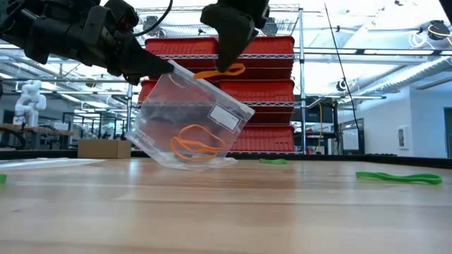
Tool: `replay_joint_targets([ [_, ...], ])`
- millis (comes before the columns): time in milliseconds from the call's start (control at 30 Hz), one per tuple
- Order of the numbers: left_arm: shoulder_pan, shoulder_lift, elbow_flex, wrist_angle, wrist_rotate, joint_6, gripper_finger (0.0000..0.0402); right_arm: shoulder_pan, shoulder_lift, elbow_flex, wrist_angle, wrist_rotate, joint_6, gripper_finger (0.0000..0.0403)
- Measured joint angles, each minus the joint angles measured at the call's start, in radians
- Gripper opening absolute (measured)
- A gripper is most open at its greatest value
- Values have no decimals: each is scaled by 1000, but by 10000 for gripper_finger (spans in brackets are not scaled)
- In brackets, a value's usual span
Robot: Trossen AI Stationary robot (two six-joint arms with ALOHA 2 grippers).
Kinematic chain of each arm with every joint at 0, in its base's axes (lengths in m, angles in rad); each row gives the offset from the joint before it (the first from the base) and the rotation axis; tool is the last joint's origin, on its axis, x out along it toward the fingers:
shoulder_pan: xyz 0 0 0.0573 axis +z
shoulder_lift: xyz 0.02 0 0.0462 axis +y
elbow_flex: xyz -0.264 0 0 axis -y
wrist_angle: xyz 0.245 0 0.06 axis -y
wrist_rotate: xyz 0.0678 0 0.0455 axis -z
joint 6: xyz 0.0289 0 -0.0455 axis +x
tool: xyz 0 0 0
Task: Sort rubber bands
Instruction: Put the orange rubber band into the right transparent zip bag
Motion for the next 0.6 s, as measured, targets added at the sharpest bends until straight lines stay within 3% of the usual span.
replay_joint_targets([
  [600,-1,0,0,-1,0,4,0,-13,-6,0,-101,-113,-5,0],
])
